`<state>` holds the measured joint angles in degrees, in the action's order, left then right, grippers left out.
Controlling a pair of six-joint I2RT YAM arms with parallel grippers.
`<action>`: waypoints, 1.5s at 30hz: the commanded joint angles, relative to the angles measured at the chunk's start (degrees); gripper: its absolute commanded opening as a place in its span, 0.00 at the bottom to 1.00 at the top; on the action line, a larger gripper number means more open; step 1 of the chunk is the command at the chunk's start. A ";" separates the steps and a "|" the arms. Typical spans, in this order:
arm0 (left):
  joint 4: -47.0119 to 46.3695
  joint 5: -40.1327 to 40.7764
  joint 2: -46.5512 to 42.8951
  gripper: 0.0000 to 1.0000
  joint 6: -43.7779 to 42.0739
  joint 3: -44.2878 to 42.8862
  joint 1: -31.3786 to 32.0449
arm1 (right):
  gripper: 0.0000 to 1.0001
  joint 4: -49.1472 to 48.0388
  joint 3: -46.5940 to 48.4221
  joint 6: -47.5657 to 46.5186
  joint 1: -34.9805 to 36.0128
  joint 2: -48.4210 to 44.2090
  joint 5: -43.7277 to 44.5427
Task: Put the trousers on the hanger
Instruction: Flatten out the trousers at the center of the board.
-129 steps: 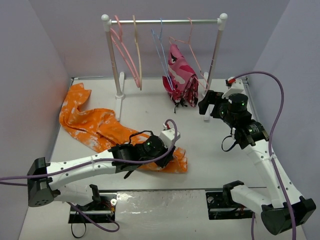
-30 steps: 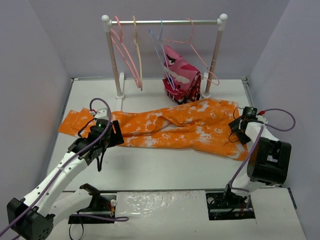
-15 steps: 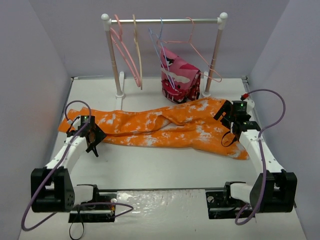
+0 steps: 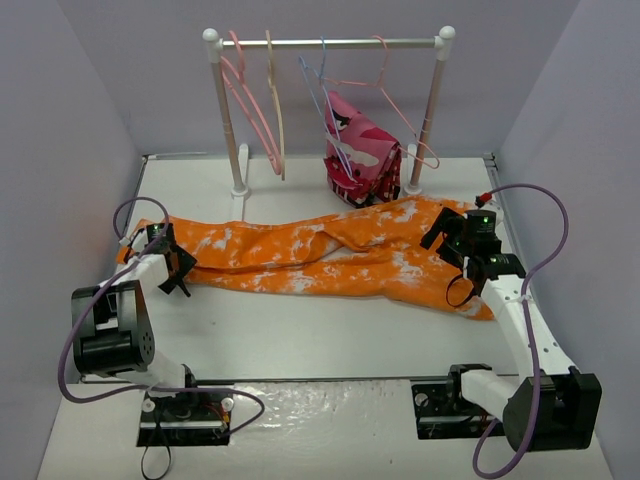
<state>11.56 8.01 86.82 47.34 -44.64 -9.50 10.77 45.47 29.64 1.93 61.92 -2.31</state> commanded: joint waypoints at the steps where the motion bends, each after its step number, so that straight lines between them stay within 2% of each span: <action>1: -6.05 0.14 2.15 0.53 -0.90 -0.92 -0.37 | 0.88 -1.01 0.15 -1.05 0.18 -1.69 -1.23; 4: -5.66 -0.80 3.60 0.47 -0.65 -1.57 -0.43 | 0.89 -1.01 0.15 -0.90 0.26 -1.64 -1.55; 8: -3.84 -0.66 2.06 0.12 0.35 -0.69 -0.43 | 0.88 -1.01 0.23 -0.99 0.19 -1.97 -1.40; 11: 2.55 1.02 -3.34 0.00 -0.75 -1.33 -0.24 | 0.89 -0.81 0.35 -1.16 0.20 -2.07 -1.23; 14: 11.91 4.08 -10.60 0.00 -3.88 -4.97 -0.25 | 0.88 -0.65 0.52 -1.26 0.25 -2.05 -1.38; 17: 26.27 7.77 -16.88 0.00 -7.66 -11.89 -0.09 | 0.89 -0.57 0.84 -1.42 0.26 -1.81 -1.38; 19: 34.54 10.49 -17.95 0.00 -11.30 -18.17 0.00 | 0.89 -0.07 1.02 -1.51 0.26 -1.30 -1.30; 24: 44.14 9.92 -15.58 0.00 -17.24 -27.09 0.50 | 0.88 0.77 1.14 -1.34 0.35 0.27 -0.56; 29: 46.33 10.27 -7.99 0.00 -22.47 -29.31 1.76 | 0.89 2.53 1.79 -1.19 0.26 4.28 0.91; 33: 46.06 7.50 -1.73 0.00 -22.88 -29.98 1.91 | 0.88 2.89 0.62 -0.14 0.39 7.44 0.15; 45: 44.66 5.39 -1.73 0.00 -24.00 -30.44 5.54 | 0.89 6.44 -6.21 4.83 1.90 14.52 7.11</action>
<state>55.13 14.64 87.58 25.23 -72.66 -4.84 15.46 39.83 31.53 2.72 73.95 0.75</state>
